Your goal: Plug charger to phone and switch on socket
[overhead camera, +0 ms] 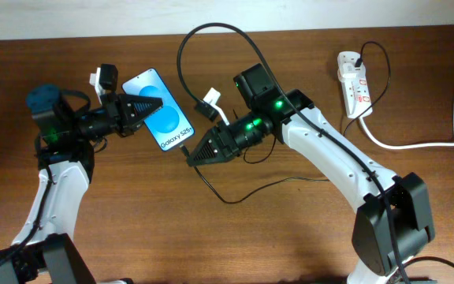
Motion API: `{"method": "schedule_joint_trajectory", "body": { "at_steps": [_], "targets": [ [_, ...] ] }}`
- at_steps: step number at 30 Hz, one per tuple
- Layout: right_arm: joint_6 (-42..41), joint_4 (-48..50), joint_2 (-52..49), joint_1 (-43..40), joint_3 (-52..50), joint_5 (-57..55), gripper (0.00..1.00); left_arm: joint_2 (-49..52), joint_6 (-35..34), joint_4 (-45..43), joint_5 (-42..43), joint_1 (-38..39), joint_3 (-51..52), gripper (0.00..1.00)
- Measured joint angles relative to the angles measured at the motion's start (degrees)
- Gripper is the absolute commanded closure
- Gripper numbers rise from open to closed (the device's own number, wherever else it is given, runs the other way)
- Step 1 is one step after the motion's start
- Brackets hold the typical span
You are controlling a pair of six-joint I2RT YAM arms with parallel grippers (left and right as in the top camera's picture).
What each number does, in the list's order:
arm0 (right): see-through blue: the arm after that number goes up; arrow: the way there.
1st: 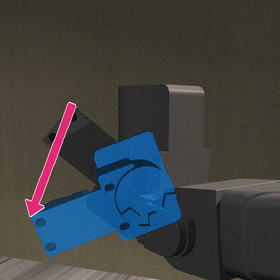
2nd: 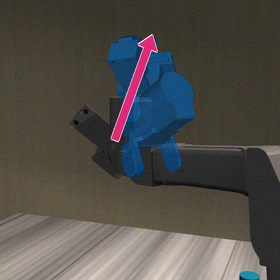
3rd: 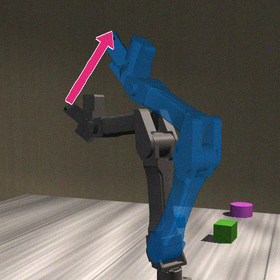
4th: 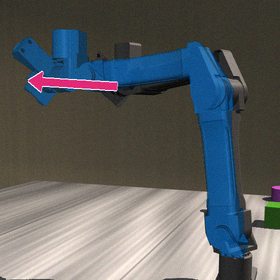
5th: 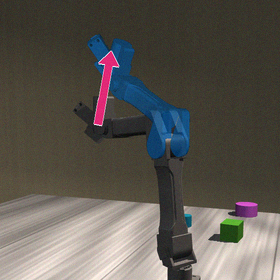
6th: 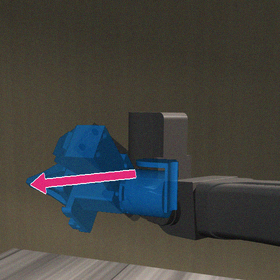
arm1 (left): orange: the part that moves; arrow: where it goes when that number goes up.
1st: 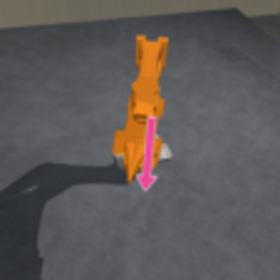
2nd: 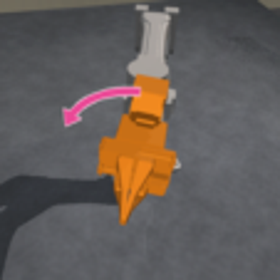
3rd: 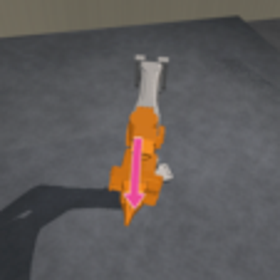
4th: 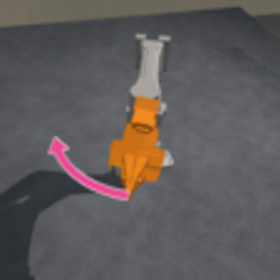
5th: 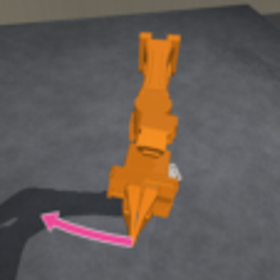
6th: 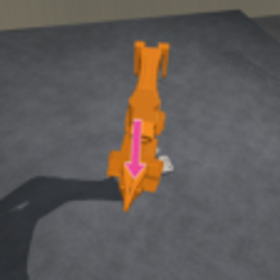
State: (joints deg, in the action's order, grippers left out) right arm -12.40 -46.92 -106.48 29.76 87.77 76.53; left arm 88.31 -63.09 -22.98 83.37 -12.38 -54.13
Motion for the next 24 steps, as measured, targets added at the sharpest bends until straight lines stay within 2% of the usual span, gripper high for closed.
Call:
{"method": "schedule_joint_trajectory", "body": {
  "at_steps": [12, 24],
  "targets": [
    [3.65, -2.08, 0.00, 0.00, 0.00, 2.27, 0.96, 0.00, 0.00, -0.07, -0.02, 0.00, 0.00, 1.00],
    [3.19, -0.61, 0.00, 0.00, 0.00, 1.33, 0.96, 0.00, 0.00, -0.13, -0.02, 0.00, 0.00, 1.00]
  ]
}}
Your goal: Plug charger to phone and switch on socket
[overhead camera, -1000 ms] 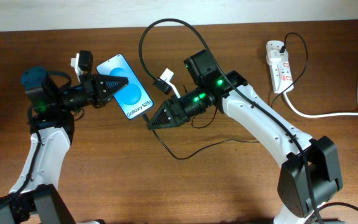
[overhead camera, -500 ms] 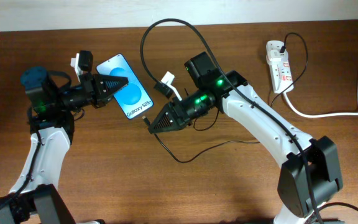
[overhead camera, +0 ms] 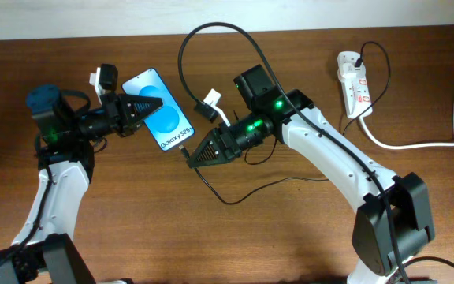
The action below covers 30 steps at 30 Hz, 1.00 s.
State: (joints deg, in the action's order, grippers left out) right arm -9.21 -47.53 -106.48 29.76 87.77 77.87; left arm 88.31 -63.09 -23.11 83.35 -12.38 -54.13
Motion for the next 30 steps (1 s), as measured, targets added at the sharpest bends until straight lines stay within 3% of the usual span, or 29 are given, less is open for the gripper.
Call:
{"method": "schedule_joint_trajectory", "body": {
  "at_steps": [30],
  "targets": [
    [-1.09, 2.64, 0.00, -1.31, 0.00, -0.61, 0.96, 0.00, 0.00, -0.04, -0.46, -0.04, 0.00, 1.00]
  ]
}}
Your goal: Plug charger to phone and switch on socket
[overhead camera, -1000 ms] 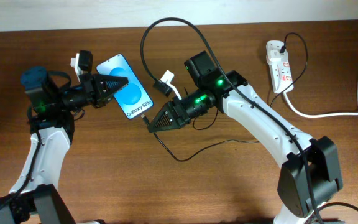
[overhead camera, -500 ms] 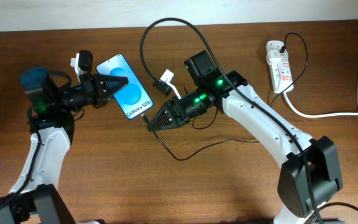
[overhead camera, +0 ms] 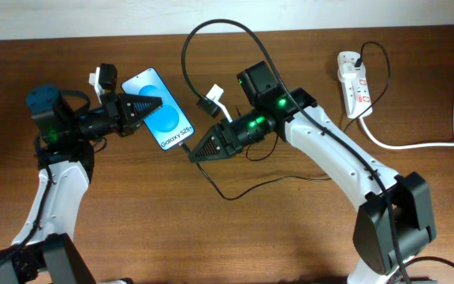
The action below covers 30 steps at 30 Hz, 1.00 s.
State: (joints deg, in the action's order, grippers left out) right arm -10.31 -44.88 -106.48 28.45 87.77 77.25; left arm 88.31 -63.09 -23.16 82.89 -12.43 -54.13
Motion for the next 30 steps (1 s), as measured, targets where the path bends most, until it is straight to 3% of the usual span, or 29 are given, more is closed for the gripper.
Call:
{"method": "schedule_joint_trajectory", "body": {
  "at_steps": [30],
  "targets": [
    [-1.51, 6.19, -0.02, 0.42, -0.20, -2.84, 0.96, 0.00, 0.50, -0.46, -3.19, 0.72, -0.13, 1.00]
  ]
}}
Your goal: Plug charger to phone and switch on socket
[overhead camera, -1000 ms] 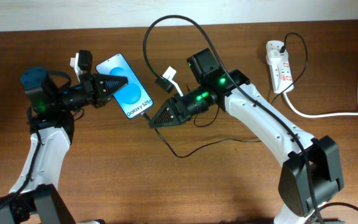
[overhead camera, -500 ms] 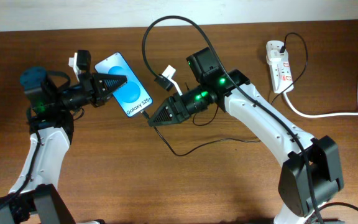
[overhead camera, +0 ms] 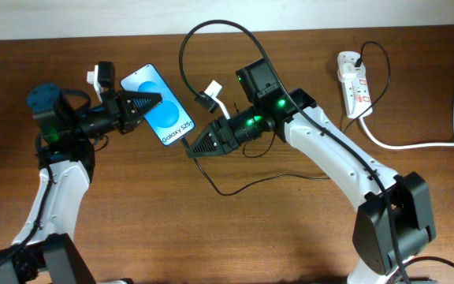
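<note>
The blue-screened phone [overhead camera: 157, 104] lies face up at the table's left middle, and my left gripper [overhead camera: 153, 101] is shut on its left side. My right gripper [overhead camera: 189, 151] is shut on the black charger plug at the phone's lower end. The black cable [overhead camera: 235, 186] loops across the table and up behind the right arm. The white socket strip [overhead camera: 354, 84] lies at the far right with a plug in it; its switch state cannot be told.
A white cable [overhead camera: 416, 143] runs from the socket strip to the right edge. A white camera mount [overhead camera: 213, 96] on the right wrist hangs above the phone's right side. The pale wall borders the table's far edge.
The phone and my left gripper have shifted slightly up and left. My right gripper followed, still at the phone's lower end, and the cable loop on the table moved a little.
My left gripper held the phone throughout. At the oldest moment my right gripper held the plug by the phone's lower end. It stayed there with small shifts, and now phone and both grippers sit slightly higher and further left.
</note>
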Motion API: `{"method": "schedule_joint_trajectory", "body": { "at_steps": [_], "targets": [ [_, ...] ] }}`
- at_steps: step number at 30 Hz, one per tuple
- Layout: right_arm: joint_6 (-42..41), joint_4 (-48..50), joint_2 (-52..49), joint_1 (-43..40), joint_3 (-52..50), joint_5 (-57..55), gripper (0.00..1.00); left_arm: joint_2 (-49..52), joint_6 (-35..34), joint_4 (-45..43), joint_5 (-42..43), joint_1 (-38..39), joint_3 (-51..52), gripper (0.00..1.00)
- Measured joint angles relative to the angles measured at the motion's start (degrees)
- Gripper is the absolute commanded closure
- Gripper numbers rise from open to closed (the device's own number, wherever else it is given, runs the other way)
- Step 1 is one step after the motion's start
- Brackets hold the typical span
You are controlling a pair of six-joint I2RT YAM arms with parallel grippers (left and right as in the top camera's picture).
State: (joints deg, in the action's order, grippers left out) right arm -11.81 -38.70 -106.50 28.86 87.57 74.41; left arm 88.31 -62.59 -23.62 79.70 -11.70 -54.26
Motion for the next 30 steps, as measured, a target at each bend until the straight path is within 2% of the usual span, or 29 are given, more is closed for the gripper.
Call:
{"method": "schedule_joint_trajectory", "body": {
  "at_steps": [19, 30],
  "targets": [
    [-4.61, 10.08, -0.61, 0.00, -1.66, 0.92, 0.96, 0.00, 3.19, -0.85, -2.84, 1.25, -1.88, 1.00],
    [-6.25, 9.99, -0.63, -1.90, -1.68, 2.43, 0.95, 0.00, 3.17, -0.98, -5.77, 2.99, -2.47, 1.00]
  ]
}}
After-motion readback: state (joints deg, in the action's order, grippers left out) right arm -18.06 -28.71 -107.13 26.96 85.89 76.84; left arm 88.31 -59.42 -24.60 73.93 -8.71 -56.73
